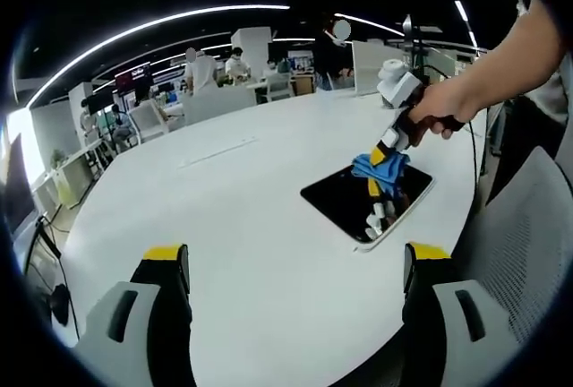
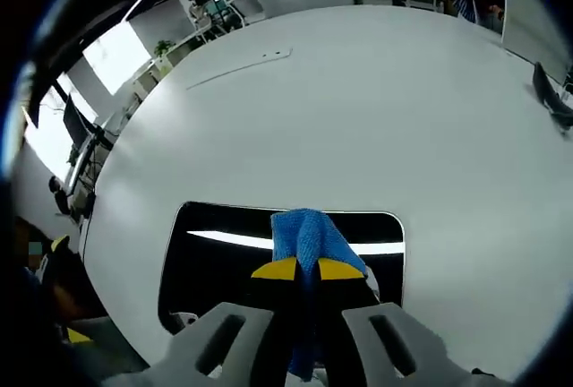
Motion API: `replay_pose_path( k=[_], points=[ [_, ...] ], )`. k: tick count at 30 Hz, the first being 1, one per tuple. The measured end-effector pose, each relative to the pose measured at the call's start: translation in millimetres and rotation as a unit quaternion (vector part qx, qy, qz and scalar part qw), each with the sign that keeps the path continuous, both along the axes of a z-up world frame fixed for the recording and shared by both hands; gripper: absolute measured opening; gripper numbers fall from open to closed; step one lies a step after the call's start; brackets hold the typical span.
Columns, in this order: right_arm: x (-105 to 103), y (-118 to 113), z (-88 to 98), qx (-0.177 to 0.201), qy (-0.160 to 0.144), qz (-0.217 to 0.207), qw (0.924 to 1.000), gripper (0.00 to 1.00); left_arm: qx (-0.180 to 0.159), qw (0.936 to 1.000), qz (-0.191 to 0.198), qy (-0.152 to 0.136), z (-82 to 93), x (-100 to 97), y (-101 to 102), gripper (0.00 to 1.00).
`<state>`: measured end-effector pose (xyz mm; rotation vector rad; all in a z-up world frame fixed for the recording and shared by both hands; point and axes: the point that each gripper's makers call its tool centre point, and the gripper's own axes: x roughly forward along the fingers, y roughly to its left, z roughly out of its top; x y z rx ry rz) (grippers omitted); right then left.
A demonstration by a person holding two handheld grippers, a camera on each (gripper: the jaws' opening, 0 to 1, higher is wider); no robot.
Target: Wipe the mirror surface with the cleaning cloth until all visible marks leave the cleaned area.
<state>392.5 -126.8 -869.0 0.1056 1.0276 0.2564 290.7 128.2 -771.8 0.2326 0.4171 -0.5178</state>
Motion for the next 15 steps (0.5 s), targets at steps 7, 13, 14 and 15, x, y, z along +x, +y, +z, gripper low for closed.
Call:
replay_pose_path(
  k=[7,13,14,15],
  points=[
    [-24.9,2.4,1.3,0.016,0.006,-0.009,0.9998,0.0,0.0,1.0,-0.001,-0.001,-1.3,0.0,-0.1,0.99],
    [-45.4,1.8,2.6,0.037,0.01,-0.019,0.9991,0.01,-0.005,1.0,0.0,0.0,-0.3,-0.6,-0.5,0.99],
    [-47.4,1.5,2.7,0.039,0.011,-0.02,0.999,0.01,-0.005,1.0,0.001,0.0,0.0,-0.5,-0.4,0.99],
    [-51.1,1.2,2.8,0.041,0.011,-0.02,0.9989,0.01,-0.005,1.0,0.002,0.0,-0.4,-0.4,0.3,0.99]
  ],
)
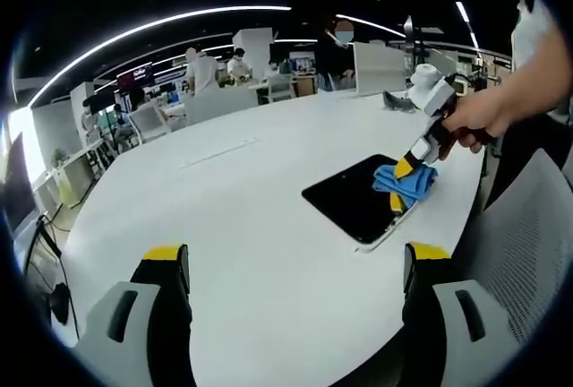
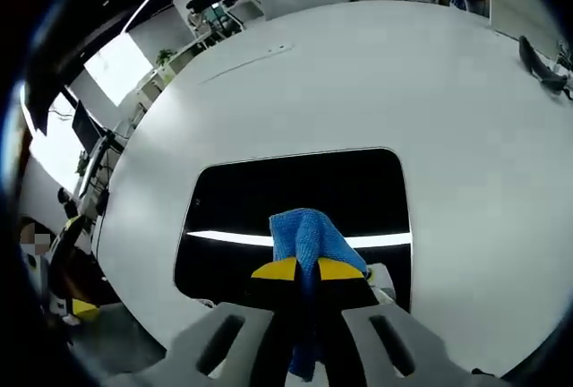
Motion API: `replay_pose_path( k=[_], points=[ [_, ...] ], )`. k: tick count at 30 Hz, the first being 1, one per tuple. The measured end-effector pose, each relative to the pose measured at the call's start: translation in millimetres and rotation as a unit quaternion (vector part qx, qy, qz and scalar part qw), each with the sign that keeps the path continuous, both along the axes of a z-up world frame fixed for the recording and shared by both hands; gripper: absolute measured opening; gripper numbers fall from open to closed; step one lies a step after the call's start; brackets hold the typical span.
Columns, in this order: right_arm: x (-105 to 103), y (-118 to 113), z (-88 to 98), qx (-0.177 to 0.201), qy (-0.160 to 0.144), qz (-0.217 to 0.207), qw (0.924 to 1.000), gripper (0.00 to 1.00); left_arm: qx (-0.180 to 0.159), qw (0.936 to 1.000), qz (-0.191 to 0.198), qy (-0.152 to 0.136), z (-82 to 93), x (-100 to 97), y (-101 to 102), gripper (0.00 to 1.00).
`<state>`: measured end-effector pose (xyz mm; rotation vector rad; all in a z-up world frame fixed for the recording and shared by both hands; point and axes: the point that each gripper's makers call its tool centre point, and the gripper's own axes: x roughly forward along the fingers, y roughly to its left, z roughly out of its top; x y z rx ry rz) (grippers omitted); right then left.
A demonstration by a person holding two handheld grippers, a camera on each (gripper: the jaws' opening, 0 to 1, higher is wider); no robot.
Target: Wipe the mirror surface with the cleaning cloth until all visible marks leave the cleaned area.
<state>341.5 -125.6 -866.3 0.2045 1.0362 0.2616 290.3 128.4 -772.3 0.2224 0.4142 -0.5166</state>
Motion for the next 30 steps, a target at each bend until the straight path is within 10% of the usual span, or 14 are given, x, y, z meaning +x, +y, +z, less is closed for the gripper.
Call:
replay_pose_path(
  k=[30],
  points=[
    [-33.6,0.5,0.2,0.013,-0.004,0.014,0.9998,0.01,0.004,0.9998,0.008,-0.017,7.9,0.6,1.5,0.99]
  ],
)
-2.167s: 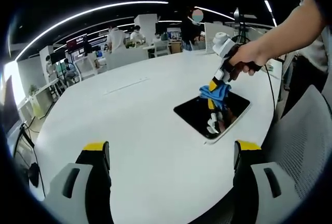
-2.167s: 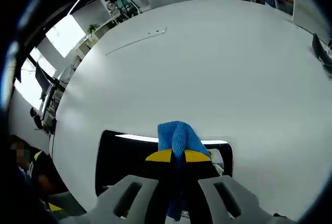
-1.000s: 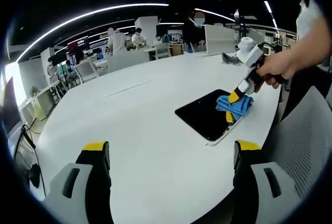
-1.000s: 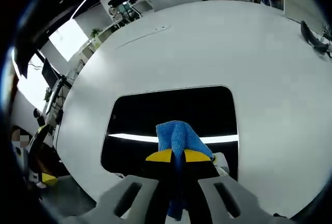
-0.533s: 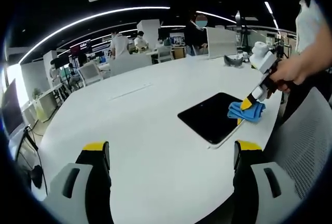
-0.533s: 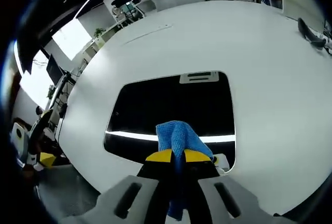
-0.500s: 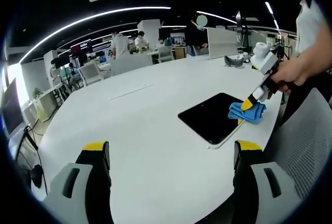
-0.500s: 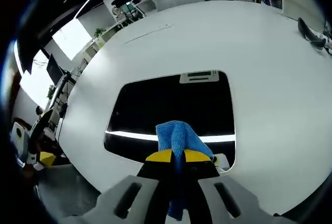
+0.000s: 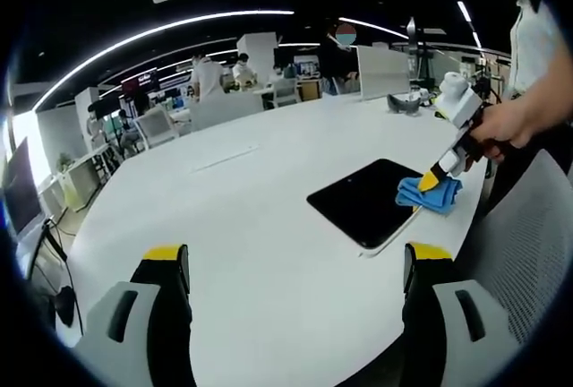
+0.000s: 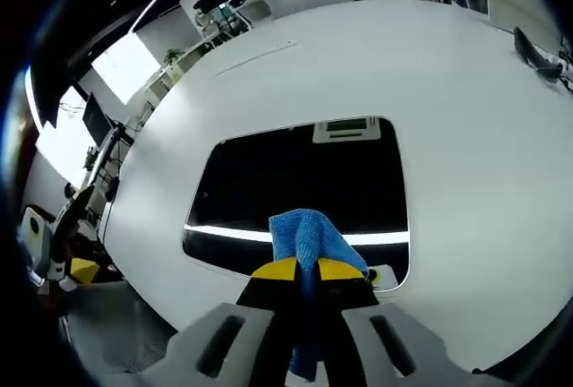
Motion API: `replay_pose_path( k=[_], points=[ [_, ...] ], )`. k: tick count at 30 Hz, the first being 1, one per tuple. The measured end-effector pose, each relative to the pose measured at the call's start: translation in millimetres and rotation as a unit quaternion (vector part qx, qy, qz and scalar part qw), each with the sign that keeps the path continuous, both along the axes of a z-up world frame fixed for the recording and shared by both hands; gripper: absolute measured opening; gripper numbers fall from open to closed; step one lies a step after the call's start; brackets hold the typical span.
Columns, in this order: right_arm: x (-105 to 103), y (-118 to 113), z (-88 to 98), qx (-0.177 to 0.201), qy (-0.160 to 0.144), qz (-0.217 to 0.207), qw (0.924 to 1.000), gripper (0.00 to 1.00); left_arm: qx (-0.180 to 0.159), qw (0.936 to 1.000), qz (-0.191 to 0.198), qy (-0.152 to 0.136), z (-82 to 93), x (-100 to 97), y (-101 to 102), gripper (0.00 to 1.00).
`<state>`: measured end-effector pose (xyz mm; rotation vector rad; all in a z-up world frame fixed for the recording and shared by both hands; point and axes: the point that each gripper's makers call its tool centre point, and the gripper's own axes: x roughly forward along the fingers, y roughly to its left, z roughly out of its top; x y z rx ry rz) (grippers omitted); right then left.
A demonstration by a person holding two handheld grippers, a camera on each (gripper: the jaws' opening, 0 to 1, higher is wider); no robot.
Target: Wipe the mirror surface with the cleaning cloth until all visible marks leave the cleaned area.
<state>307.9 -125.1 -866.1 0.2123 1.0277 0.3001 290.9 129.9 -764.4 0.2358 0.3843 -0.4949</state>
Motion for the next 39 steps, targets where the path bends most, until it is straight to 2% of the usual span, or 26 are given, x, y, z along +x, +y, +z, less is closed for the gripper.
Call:
replay_pose_path(
  k=[16,24,29,39],
  points=[
    [0.2,-1.5,0.4,0.003,0.009,-0.001,1.0,0.01,-0.013,0.9999,-0.004,0.0,4.2,-1.0,-5.7,0.99],
    [-0.5,-11.7,0.1,0.005,0.012,-0.009,0.9999,0.01,-0.021,0.9996,-0.016,0.005,2.2,-2.5,-11.4,0.99],
    [0.0,-19.9,-0.2,0.003,0.012,-0.012,0.9998,0.01,-0.023,0.9987,-0.013,0.045,-10.1,-5.9,-11.4,0.98],
    [2.6,-31.5,0.1,0.003,0.017,-0.023,0.9996,0.01,-0.02,0.9991,-0.01,0.035,-6.3,-5.4,-9.1,0.96]
  ],
)
